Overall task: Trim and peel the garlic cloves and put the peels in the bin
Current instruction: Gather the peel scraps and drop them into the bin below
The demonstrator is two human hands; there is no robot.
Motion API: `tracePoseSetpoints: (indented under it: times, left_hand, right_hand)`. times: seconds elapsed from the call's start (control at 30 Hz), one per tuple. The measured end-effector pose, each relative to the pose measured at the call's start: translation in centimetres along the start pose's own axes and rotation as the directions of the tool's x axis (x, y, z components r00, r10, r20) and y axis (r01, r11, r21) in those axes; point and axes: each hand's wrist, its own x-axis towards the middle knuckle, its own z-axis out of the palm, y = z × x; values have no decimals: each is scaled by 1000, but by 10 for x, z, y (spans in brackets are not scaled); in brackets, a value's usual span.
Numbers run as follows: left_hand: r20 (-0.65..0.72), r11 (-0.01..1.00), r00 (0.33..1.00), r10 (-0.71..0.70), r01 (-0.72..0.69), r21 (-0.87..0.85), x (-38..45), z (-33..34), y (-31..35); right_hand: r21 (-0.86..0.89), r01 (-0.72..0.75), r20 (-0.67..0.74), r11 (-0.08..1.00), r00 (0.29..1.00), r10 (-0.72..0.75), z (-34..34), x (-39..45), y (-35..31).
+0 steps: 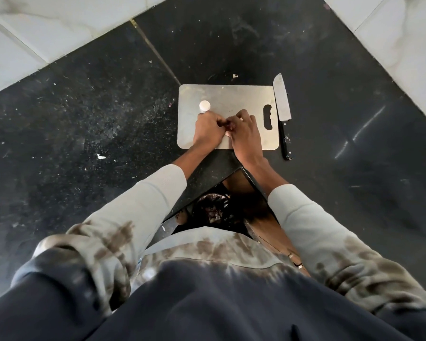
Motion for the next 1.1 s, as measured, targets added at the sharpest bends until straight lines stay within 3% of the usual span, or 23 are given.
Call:
tracePoseSetpoints:
  times: [0.27,0.37,0.53,0.67,0.9,1.1]
  left_hand:
    - [73,1000,997,12,-11,-10,-11,-3,-2]
    - [120,997,993,-6,14,-74,-14,-5,-2]
    - [259,961,966,12,61,-271,-26,-11,-2]
    - [329,880,944,-11,165,-445,-38,1,-4]
    - [367,707,929,-36,284,-648,-82,28,-3]
    - [330,663,943,-53,280,-694,-130,22,-12]
  right_hand:
    - [-104,-28,-71,994,997,21,7,4,-10]
    - [-71,-105,-68,992,993,100,6,3,-17]
    - [115,-332,-90,936,935,342,2,1,-27]
    - [423,-493,-91,760,811,577,0,-22,-21]
    - [585,-509,-112,631,720,685,-1,-75,-9]
    - [581,-425,-152,694,781,606,-4,-120,-14]
